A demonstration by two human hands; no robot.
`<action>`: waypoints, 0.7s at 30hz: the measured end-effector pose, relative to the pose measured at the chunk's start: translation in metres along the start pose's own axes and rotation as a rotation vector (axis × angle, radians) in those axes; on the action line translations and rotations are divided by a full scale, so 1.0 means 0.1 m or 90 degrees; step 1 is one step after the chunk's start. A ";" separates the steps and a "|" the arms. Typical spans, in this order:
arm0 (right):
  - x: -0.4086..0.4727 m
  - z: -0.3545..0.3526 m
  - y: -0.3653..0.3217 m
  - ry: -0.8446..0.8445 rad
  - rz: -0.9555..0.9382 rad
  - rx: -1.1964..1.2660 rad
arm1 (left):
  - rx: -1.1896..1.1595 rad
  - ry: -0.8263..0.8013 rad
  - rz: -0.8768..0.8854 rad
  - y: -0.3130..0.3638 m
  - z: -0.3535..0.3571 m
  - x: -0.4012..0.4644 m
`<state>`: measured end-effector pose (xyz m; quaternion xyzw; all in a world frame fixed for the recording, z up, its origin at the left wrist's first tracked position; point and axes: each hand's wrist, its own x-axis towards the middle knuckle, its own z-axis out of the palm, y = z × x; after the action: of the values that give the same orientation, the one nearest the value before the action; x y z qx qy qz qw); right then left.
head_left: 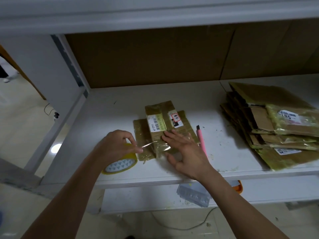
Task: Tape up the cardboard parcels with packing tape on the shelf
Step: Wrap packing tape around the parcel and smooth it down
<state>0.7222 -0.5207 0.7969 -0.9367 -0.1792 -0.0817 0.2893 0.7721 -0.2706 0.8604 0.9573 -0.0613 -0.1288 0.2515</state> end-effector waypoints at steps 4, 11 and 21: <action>-0.01 0.05 0.00 0.019 -0.001 0.008 | -0.045 0.034 0.031 -0.05 0.04 -0.02; 0.01 -0.11 -0.07 0.048 0.028 0.155 | -0.016 0.077 0.029 -0.06 0.10 0.01; -0.35 -0.33 0.73 0.135 0.180 -0.163 | -0.019 0.098 0.043 -0.07 0.12 0.08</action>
<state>0.7166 -0.6055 0.7779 -0.9678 -0.0029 -0.1608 0.1936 0.7767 -0.2718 0.8448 0.9578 -0.0724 -0.0471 0.2740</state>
